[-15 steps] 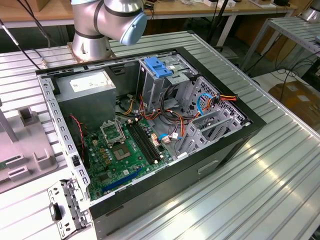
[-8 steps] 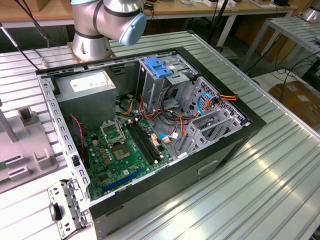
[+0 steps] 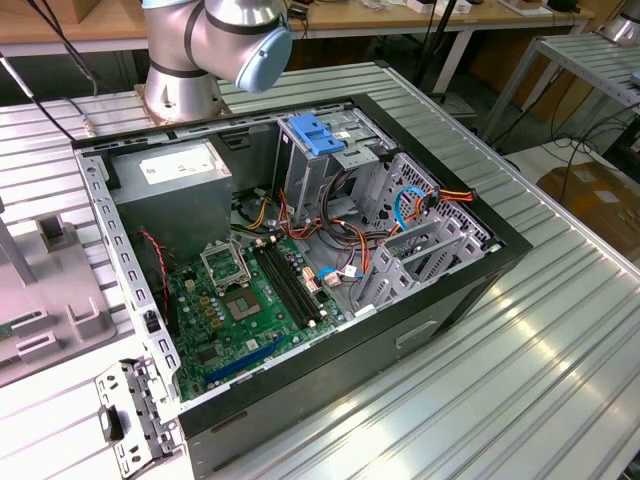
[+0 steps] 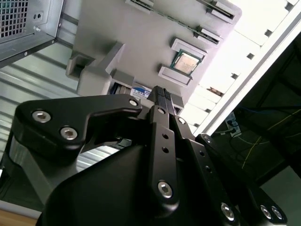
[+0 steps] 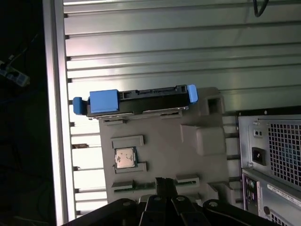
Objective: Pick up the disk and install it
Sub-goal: 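Reach for the disk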
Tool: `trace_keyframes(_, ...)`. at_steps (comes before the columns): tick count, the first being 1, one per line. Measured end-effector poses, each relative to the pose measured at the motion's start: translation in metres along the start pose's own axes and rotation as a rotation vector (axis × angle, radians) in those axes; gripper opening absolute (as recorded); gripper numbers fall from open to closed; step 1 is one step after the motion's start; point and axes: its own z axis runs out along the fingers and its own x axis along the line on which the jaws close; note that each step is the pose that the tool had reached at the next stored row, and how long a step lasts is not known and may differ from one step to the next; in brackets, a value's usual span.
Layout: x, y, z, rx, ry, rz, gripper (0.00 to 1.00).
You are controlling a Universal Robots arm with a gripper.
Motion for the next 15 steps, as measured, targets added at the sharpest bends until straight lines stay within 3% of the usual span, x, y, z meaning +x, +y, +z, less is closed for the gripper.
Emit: trace_keyframes(15,0.0172,0.0092,0.0092,0.0027,0.0000,0.000,0.11)
